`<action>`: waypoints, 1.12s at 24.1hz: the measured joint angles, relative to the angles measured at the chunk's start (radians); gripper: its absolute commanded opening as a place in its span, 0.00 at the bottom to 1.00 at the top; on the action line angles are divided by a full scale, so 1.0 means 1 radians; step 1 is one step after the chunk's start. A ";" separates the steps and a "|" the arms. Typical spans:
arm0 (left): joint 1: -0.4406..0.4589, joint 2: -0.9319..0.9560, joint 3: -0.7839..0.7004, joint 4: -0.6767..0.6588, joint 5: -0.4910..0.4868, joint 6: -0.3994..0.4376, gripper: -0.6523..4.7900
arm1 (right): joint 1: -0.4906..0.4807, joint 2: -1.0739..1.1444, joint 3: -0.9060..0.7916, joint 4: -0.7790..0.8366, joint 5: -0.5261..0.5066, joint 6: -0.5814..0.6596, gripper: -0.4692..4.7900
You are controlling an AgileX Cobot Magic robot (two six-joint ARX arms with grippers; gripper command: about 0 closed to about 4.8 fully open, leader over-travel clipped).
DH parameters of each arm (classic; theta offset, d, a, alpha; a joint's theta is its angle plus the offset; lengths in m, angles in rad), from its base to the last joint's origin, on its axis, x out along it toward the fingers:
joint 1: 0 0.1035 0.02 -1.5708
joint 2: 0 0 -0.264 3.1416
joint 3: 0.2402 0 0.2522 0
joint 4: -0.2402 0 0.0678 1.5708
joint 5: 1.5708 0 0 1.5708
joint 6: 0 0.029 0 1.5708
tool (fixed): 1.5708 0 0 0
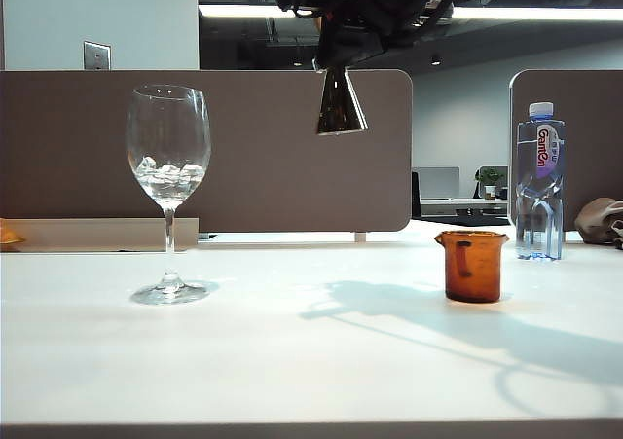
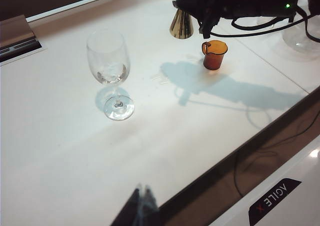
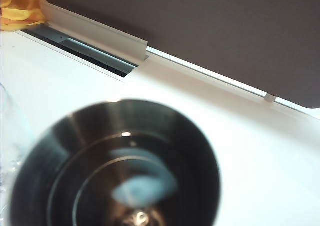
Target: Pick up the small amber measuring cup and pour the water in it into the jigger, then pick up the jigger and pour the water in it into the wine glass.
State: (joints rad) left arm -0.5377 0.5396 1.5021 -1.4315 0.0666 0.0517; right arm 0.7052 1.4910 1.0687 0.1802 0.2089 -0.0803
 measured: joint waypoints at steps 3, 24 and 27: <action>0.000 0.000 0.000 0.000 0.000 0.000 0.12 | 0.000 0.000 0.000 0.000 0.000 -0.003 0.09; 0.000 0.000 0.000 0.000 -0.002 0.000 0.12 | 0.033 0.167 0.312 -0.175 0.000 -0.056 0.09; 0.000 0.000 0.000 0.000 -0.002 0.000 0.12 | 0.041 0.208 0.354 -0.195 -0.003 -0.058 0.09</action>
State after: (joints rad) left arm -0.5377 0.5396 1.5021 -1.4315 0.0643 0.0517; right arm 0.7464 1.6985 1.4223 -0.0147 0.2054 -0.1379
